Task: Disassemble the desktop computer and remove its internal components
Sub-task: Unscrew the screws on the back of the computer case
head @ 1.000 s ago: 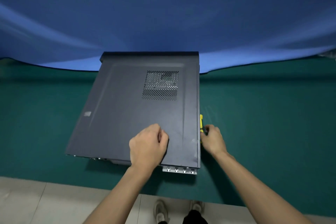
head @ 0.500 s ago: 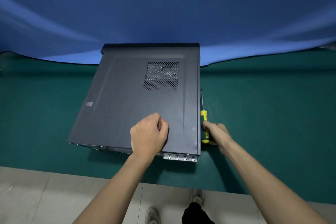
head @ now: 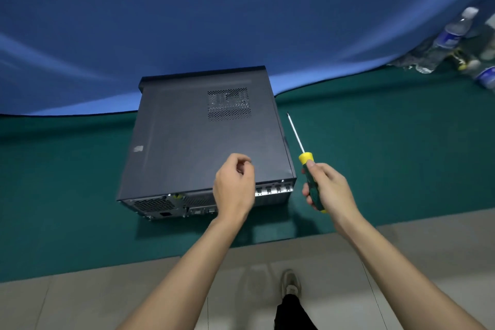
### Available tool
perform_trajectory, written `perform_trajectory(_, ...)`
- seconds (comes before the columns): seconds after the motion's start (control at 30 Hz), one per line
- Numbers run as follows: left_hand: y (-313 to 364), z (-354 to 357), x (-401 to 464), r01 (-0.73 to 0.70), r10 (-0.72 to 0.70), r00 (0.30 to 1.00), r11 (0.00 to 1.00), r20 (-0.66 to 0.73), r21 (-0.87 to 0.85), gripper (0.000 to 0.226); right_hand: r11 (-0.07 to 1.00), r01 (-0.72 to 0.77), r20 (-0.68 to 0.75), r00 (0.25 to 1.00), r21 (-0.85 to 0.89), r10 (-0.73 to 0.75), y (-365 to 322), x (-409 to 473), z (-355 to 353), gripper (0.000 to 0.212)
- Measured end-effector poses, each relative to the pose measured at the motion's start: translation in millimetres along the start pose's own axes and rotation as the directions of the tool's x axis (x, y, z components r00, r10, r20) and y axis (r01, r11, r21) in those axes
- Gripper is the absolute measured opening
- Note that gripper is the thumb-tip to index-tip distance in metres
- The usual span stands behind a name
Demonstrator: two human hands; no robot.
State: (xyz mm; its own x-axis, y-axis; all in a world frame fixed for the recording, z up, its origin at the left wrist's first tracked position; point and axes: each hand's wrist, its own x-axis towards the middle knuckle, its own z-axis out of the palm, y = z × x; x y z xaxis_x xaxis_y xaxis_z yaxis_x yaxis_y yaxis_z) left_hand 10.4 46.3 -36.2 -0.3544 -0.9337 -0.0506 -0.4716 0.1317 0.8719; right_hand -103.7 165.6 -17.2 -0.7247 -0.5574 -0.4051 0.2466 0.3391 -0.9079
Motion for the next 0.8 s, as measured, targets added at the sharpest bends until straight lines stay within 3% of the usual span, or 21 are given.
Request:
perform_trajectory(0.13,-1,1,-26,0.171,-0.136,0.980,0.949,0.145,-0.266,0.026,0.998,0.015,-0.023,1.000,-0.062,-0.017,17,-35,7,0.028)
perform_trajectory(0.27,-2,9,-34,0.429,-0.283,0.883,0.811,0.374,-0.399,0.031,0.993,0.015,-0.045,0.999,-0.113,-0.021,36,-56,8,0.029)
perform_trajectory(0.4,-1,18,-34,0.587,-0.311,0.785,0.646,0.535,-0.487,0.031,0.996,-0.011,-0.048,0.999,-0.085,0.007,53,-67,3,0.030)
perform_trajectory(0.53,-2,26,-31,0.641,-0.294,0.747,0.558,0.596,-0.527,0.032,0.998,-0.040,-0.047,0.998,-0.054,0.038,67,-70,-4,0.027)
perform_trajectory(0.8,-2,39,-34,0.645,-0.301,0.736,0.583,0.607,-0.493,0.016,0.997,-0.072,-0.053,0.996,0.018,0.073,88,-73,-16,0.023)
